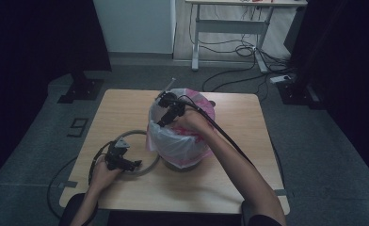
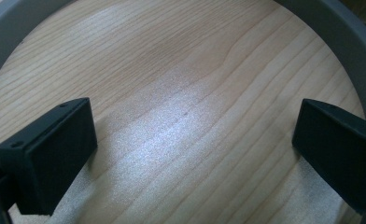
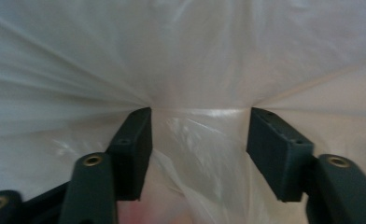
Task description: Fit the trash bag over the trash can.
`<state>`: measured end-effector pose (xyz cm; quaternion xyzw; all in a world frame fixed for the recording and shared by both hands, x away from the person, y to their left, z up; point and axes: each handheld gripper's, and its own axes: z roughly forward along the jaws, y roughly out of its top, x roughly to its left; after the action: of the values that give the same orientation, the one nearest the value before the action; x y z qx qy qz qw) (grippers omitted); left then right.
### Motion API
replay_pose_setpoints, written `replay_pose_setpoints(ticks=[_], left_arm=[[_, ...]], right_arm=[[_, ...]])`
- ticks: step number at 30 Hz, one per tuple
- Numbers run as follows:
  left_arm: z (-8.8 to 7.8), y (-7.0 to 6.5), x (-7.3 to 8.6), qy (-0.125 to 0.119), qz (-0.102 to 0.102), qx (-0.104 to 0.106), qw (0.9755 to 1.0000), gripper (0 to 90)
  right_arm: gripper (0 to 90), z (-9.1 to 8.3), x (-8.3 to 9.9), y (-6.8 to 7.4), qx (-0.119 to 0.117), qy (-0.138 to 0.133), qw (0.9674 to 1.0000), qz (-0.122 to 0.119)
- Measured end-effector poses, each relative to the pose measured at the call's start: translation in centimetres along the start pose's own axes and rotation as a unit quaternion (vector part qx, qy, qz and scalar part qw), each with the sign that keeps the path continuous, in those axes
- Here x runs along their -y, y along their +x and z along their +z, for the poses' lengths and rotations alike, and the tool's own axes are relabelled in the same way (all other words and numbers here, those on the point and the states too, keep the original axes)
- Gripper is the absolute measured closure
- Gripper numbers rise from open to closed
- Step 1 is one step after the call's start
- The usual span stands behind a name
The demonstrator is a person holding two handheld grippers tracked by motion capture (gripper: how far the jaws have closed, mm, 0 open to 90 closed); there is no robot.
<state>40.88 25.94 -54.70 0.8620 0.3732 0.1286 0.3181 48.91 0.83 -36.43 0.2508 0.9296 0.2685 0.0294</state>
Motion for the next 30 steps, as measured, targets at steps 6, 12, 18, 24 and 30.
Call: replay_pose_setpoints(ticks=[6, 12, 18, 24, 30], left_arm=[[0.0, 0.0, 0.0, 0.000, 0.001, -0.001, 1.0000, 0.0], [0.0, 0.0, 0.0, 0.000, 0.000, -0.001, 1.0000, 0.0], [0.0, 0.0, 0.0, 0.000, 0.000, -0.001, 1.0000, 0.0], [0.0, 0.0, 0.0, 0.000, 0.000, -0.001, 1.0000, 0.0], [0.0, -0.1, 0.0, -0.001, -0.002, -0.001, 1.0000, 0.0]], right_arm=[[23.8, -1.0, 0.1, 0.3, 0.020, 0.005, 0.9997, -0.016], [23.6, -4.9, 0.2, 0.4, 0.037, -0.048, 0.9980, -0.020], [23.0, -6.8, -0.1, -2.0, 0.086, -0.069, 0.9938, -0.007], [25.9, -1.6, 0.9, -3.3, 0.044, -0.006, 0.9990, 0.008], [20.9, -0.1, 0.7, -2.8, 0.048, 0.033, 0.9980, -0.024]])
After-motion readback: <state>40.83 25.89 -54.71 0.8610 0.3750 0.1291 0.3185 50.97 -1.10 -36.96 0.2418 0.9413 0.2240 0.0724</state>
